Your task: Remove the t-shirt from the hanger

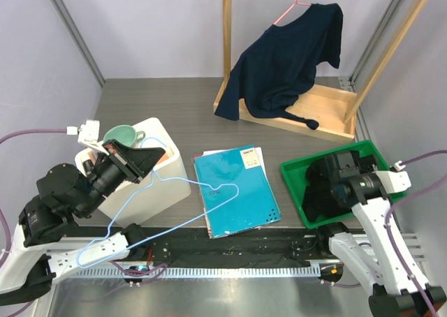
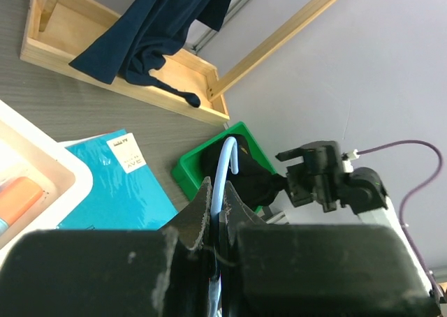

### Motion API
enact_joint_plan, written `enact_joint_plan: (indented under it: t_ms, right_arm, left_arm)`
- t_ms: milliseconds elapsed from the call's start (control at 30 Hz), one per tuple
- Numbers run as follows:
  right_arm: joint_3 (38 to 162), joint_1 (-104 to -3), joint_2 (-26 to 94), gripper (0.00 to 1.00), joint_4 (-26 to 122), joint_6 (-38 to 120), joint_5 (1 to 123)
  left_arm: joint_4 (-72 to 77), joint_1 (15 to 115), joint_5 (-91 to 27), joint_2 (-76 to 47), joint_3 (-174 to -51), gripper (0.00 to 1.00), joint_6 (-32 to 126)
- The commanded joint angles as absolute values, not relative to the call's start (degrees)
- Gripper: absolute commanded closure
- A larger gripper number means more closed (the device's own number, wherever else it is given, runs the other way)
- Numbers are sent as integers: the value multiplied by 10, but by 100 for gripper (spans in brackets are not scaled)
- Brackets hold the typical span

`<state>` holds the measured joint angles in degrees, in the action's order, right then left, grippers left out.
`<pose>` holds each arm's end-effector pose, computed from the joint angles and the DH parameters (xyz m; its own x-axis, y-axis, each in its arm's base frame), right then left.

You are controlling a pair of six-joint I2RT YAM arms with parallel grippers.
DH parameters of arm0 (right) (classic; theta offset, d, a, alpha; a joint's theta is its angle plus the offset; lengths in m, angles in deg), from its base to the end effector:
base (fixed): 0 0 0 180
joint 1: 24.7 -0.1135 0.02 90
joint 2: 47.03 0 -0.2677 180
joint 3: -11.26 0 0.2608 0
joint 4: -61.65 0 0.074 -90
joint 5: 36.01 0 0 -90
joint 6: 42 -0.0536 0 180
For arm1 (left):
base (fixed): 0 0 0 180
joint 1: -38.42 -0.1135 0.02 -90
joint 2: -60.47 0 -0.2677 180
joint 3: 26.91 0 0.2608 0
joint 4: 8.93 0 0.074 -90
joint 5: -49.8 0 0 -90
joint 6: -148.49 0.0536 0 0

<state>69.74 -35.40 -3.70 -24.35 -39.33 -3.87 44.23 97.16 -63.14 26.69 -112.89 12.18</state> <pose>0.1171 -0.0241 0.2685 0.1307 0.5655 -0.8143 0.9353 0.2020 0.2904 0.0597 -0.0581 0.4663 -0.4290 -0.5765 -0.6954 0.3978 0.5706 -0.7185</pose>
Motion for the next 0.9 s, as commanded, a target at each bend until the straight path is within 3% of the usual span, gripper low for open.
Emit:
enact_joint_plan:
  t_ms: [0,67,200,367,633,867]
  right_arm:
    - [757,-352,-91,1,-259,-271,-9]
    - [778,-352,-108,1,-271,-254,14]
    - [808,-352,-140,1,-180,-44,128]
    - [858,-352,-144,1,-155,53,233]
    - [842,-352,-100,3,46,123,721]
    - [863,-352,-79,4,167,92,912]
  left_arm:
    - [409,970,-624,251,-1123,100,118]
    - [401,970,-619,241,-1124,100,118]
    - [394,970,-611,213,-1134,100,123]
    - [384,970,-623,177,-1148,100,138]
    - [341,970,-674,91,-1160,100,145]
    - [237,970,-741,-2,-1144,100,151]
